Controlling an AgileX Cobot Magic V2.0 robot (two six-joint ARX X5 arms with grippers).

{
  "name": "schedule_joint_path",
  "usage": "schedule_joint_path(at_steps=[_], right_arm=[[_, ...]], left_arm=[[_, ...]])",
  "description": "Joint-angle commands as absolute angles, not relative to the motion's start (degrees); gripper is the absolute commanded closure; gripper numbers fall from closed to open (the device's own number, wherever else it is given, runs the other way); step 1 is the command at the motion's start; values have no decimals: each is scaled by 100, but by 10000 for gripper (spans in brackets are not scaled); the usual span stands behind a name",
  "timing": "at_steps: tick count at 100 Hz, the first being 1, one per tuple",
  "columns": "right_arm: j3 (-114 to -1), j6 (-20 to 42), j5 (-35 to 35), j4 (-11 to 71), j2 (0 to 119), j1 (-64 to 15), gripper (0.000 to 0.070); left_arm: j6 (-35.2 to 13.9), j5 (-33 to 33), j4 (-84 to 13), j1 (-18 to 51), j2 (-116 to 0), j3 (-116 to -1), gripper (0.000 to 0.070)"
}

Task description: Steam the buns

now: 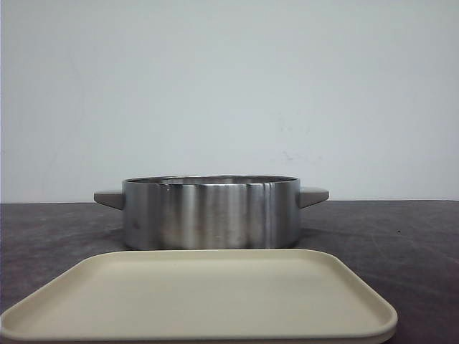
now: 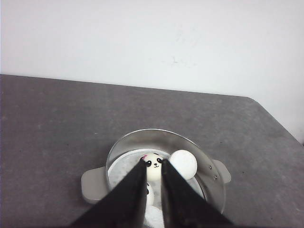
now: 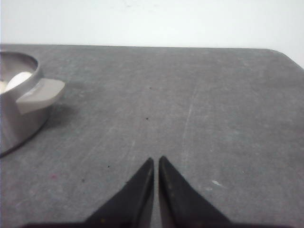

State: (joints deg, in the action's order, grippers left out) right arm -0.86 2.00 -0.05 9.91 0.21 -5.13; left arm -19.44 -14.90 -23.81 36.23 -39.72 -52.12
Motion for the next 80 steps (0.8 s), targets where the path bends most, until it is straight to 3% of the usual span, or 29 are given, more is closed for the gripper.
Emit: schedule_joint_path(at_steps=[1,80], right_arm=[[-67,-45,-45,1026,21,-493,688],[-69,-40,-108,904,21,-491,688]], left_arm=[[-1883,-1505,-2316,3656,-3999,-5275,683],[-1868,-1505,-2318,3656,-3999,-5275,684]])
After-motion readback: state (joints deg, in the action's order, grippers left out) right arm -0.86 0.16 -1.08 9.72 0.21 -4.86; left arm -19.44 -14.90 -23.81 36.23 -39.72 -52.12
